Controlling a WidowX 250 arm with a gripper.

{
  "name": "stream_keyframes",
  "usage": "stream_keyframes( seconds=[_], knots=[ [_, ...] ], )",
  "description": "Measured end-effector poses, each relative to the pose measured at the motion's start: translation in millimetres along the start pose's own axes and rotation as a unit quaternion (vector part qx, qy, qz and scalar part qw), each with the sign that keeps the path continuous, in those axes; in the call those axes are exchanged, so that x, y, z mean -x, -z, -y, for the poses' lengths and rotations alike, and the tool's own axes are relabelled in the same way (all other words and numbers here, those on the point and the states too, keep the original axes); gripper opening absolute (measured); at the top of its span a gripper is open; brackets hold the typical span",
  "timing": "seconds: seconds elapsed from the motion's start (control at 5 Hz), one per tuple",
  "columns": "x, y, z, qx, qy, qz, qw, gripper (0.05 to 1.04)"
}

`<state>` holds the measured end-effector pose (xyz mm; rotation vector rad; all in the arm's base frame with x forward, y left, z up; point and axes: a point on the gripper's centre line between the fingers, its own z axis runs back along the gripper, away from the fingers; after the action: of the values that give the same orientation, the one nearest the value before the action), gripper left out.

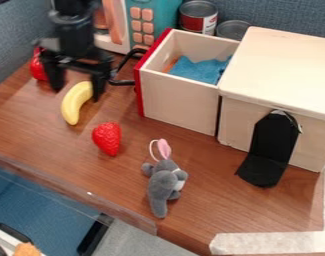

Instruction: Move the banana to the top of the drawer

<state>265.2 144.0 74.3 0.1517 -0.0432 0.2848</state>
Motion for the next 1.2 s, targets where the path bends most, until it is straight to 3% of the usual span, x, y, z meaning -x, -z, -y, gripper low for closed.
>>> stream_keyframes(
  seconds=[0.4, 0.6, 1.0, 1.2],
  knots=[
    [-41.8, 37.3, -32.2, -0.023, -0.037, 0.025, 0.9988, 1.000],
    [-51.8, 58.6, -33.3, -0.028, -0.070, 0.021, 0.9969, 1.000],
    [-53.9, 66.7, -14.9, -0.024, -0.072, 0.014, 0.9970, 0.957],
    [-54.7, 47.4, -12.8, -0.030, -0.075, 0.032, 0.9962, 0.676]
  ],
)
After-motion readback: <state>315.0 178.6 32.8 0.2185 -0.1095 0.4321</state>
